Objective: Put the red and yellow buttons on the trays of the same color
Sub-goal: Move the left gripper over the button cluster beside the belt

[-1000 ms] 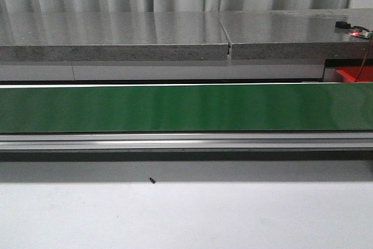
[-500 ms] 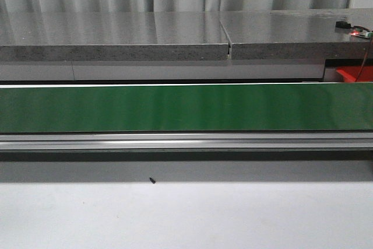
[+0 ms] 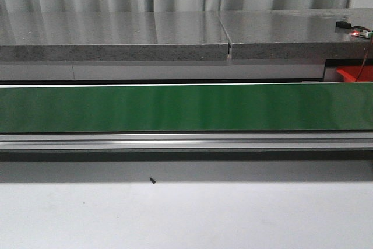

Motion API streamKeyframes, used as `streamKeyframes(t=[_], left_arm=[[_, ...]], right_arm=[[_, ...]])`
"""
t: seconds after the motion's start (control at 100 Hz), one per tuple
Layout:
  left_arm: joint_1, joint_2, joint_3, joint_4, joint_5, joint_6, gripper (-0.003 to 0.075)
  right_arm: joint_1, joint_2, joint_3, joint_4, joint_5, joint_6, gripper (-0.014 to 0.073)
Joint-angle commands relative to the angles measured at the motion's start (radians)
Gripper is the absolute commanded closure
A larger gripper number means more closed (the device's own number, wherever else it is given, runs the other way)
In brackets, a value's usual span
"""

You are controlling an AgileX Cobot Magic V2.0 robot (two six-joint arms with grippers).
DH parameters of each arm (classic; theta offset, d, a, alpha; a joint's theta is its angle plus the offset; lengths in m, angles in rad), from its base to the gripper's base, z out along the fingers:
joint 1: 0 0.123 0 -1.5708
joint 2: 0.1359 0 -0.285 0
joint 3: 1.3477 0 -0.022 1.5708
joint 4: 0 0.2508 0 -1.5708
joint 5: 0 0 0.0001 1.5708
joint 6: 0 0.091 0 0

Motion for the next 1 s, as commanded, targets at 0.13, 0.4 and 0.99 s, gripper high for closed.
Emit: streamKeyframes(t=[0.13,0.4,0.99], left_arm=[[0.015,0.136,-0.159,-0.004,0.056,-0.056,0.0187],[0.015,0.317,-0.296,-0.004,0.142,-0.095,0.0187],[0.015,0.624,-0.508,-0.018,0.185,-0.177,0.0188]], right_arm=[[0.0,0.005,-0.024,0.009,-0.072,-0.009,0.0662],[0.0,0.005,-0.024,0.009,-0.072,-0.009,0.0662],[0.0,0.005,-0.024,0.009,-0.072,-0.009,0.0662]])
